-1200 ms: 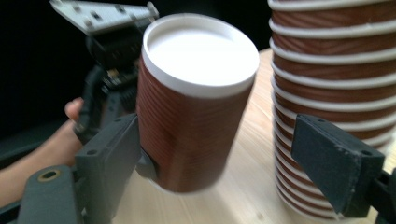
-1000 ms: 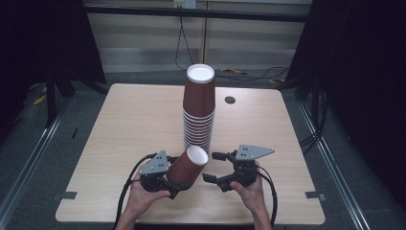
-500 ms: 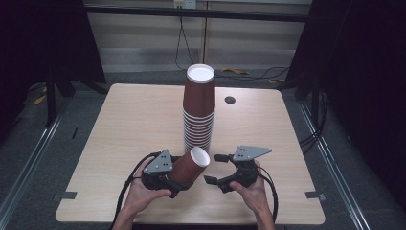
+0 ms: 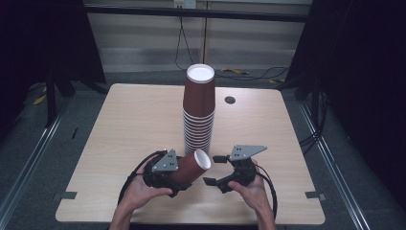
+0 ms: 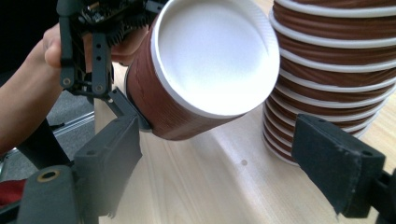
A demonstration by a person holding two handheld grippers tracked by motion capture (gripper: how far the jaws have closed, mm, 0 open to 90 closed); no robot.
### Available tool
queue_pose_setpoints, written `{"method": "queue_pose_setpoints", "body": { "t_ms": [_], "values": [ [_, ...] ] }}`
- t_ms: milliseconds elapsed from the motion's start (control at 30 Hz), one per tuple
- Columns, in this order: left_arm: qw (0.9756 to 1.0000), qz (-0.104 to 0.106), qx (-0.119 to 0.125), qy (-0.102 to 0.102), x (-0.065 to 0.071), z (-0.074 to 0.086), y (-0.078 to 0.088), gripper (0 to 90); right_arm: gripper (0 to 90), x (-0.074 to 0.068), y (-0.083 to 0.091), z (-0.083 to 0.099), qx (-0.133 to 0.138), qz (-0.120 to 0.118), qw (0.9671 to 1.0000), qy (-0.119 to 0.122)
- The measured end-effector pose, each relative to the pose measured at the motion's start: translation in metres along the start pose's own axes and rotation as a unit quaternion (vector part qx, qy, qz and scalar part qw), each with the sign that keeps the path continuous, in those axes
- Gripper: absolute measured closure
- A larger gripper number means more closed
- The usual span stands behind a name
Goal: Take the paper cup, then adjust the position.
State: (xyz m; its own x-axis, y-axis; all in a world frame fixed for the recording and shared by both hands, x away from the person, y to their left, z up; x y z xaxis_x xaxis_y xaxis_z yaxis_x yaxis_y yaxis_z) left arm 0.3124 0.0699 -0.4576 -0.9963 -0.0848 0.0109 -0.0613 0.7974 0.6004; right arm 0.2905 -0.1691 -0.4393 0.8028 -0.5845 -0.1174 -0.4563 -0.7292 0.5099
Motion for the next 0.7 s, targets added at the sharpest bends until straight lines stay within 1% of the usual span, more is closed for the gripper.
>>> {"method": "queue_pose_setpoints", "body": {
  "t_ms": [33,67,100,167,233,333,367,400,500,600,700],
  "values": [
    [1.0000,0.001,-0.007,-0.005,0.000,-0.001,0.000,14.3,15.4,-0.001,-0.001,0.000,-0.002,-0.001,1.0000,0.001],
    [0.9999,-0.001,-0.014,-0.007,0.000,-0.002,0.001,14.3,15.4,-0.002,-0.001,0.000,-0.011,-0.003,0.9999,0.004],
    [0.9997,-0.002,-0.024,-0.008,0.000,-0.003,0.001,14.3,15.4,-0.002,-0.001,0.000,-0.014,-0.001,0.9999,0.007],
    [0.9994,-0.003,-0.033,-0.013,-0.001,-0.004,0.000,14.3,15.4,-0.004,-0.002,0.000,-0.020,-0.001,0.9997,0.011],
    [0.9987,-0.001,-0.046,-0.022,-0.001,-0.004,-0.001,14.3,15.4,-0.006,-0.003,0.001,-0.027,-0.002,0.9995,0.015],
    [0.9977,-0.003,-0.062,-0.027,-0.002,-0.005,-0.002,14.3,15.4,-0.007,-0.004,0.002,-0.043,0.001,0.9987,0.027],
    [0.9975,-0.001,-0.066,-0.026,-0.002,-0.005,-0.003,14.3,15.4,-0.007,-0.004,0.002,-0.046,0.003,0.9985,0.030],
    [0.9972,-0.001,-0.068,-0.030,-0.002,-0.005,-0.004,14.3,15.4,-0.007,-0.005,0.002,-0.054,0.006,0.9979,0.034],
    [0.9962,-0.004,-0.082,-0.029,-0.002,-0.004,-0.006,14.3,15.4,-0.007,-0.006,0.001,-0.063,0.003,0.9973,0.038],
    [0.9954,-0.001,-0.090,-0.033,-0.001,-0.004,-0.007,14.3,15.3,-0.006,-0.008,0.001,-0.069,0.000,0.9968,0.039],
    [0.9940,-0.004,-0.101,-0.040,-0.001,-0.005,-0.007,14.3,15.3,-0.007,-0.011,-0.001,-0.086,0.003,0.9951,0.049]
  ]
}}
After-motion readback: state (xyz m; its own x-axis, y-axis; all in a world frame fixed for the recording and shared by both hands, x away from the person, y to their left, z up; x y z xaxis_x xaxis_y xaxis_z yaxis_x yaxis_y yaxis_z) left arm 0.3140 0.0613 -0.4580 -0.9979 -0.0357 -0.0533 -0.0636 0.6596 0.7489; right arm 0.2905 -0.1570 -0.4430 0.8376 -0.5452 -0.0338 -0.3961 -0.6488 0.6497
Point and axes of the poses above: each handheld gripper's, and its own axes: y roughly backward along the jaws, z roughly out of its underside, x roughly to its right, the point moved 2 cm from there along -y, roughly forward along the jaws, and after that the axes turned 8 degrees about z, right-handed, at the moved point
